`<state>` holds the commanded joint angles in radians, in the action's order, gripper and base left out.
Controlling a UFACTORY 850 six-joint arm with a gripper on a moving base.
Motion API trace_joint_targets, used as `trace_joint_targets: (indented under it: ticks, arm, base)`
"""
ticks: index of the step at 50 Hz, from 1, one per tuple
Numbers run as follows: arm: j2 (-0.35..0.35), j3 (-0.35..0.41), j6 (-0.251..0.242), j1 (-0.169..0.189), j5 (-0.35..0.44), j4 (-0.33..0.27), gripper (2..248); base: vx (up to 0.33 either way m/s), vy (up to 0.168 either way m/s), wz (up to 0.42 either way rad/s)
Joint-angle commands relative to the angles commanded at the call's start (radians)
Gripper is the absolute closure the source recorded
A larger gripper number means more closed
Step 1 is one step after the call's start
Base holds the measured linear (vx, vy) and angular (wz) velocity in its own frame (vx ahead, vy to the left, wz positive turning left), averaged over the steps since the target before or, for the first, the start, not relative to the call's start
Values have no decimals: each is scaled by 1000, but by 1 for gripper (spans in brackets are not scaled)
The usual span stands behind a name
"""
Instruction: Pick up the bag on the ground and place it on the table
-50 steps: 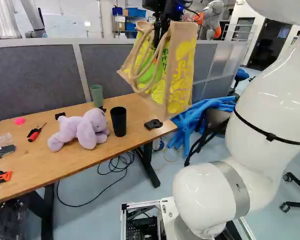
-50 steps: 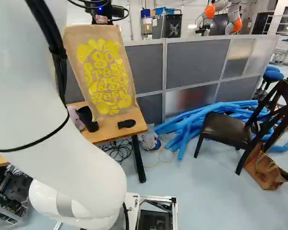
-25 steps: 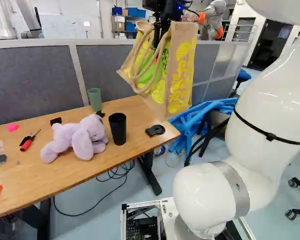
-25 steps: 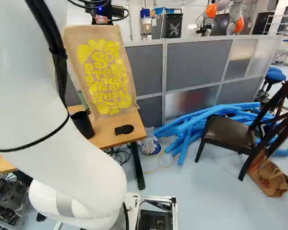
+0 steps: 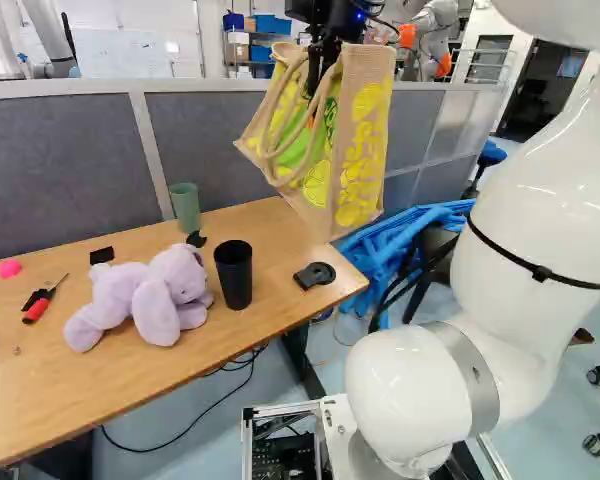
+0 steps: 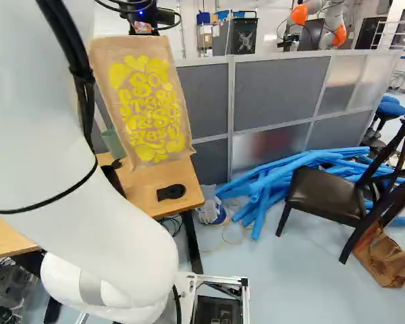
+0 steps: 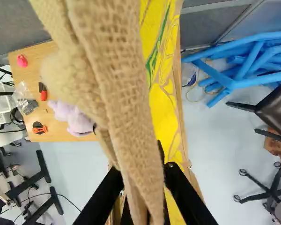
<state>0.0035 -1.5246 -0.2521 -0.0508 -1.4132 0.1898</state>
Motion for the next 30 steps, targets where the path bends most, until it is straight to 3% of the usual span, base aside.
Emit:
trace_joint_targets:
  ticks: [18,30]
  arm:
    - [-3,-3,0,-1,0,0,228]
    - [-50,-51,0,-20,0,0,228]
  base:
    - [2,0,0]
    - [0,0,0]
